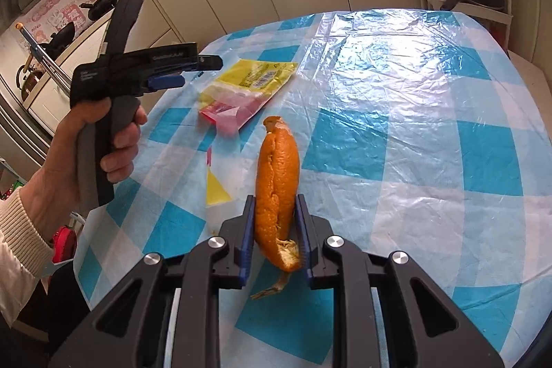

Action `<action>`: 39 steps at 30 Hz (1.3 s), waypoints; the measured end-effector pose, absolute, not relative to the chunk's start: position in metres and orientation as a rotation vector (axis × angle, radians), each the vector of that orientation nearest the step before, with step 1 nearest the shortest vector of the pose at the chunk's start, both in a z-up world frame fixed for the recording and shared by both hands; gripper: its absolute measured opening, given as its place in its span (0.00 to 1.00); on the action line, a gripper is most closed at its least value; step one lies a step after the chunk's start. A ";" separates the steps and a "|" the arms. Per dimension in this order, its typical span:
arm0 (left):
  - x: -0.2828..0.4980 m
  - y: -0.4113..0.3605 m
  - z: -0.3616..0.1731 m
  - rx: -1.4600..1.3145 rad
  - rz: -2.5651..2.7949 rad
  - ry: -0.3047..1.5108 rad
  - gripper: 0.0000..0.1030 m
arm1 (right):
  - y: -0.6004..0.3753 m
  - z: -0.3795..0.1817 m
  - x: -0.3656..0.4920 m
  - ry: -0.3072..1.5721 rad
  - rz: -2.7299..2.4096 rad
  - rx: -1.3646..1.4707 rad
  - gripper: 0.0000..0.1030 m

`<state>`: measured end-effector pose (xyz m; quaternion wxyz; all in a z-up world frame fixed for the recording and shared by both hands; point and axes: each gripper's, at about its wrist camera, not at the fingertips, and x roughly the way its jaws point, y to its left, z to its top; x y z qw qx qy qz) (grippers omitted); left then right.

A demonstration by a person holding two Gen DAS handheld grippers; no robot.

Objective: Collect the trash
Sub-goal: 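Grasp the last orange peel with the right gripper while the left gripper grasps the yellow packet, then carry the packet and peel over the yellow bin and open both grippers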

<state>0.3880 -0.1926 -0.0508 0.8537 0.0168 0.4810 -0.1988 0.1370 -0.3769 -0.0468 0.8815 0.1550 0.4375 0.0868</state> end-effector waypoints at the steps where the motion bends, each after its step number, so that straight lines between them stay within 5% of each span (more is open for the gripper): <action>1: 0.385 -0.195 -0.051 0.038 -0.424 1.006 0.77 | -0.377 -0.047 0.138 0.912 0.184 0.323 0.23; 3: 0.382 -0.199 -0.050 0.052 -0.441 1.004 0.59 | -0.377 -0.047 0.140 0.913 0.188 0.323 0.23; 5: 0.380 -0.205 -0.049 0.053 -0.472 1.021 0.19 | -0.376 -0.046 0.141 0.914 0.192 0.322 0.23; 7: 0.374 -0.208 -0.049 0.053 -0.491 1.037 0.03 | -0.375 -0.046 0.143 0.915 0.195 0.321 0.23; 21: 0.259 -0.133 0.011 -0.241 -0.508 0.914 0.01 | -0.385 -0.047 0.135 0.898 0.208 0.424 0.20; 39: 0.060 -0.036 0.090 -0.187 -0.515 0.770 0.01 | -0.374 -0.002 0.021 0.660 0.313 0.606 0.20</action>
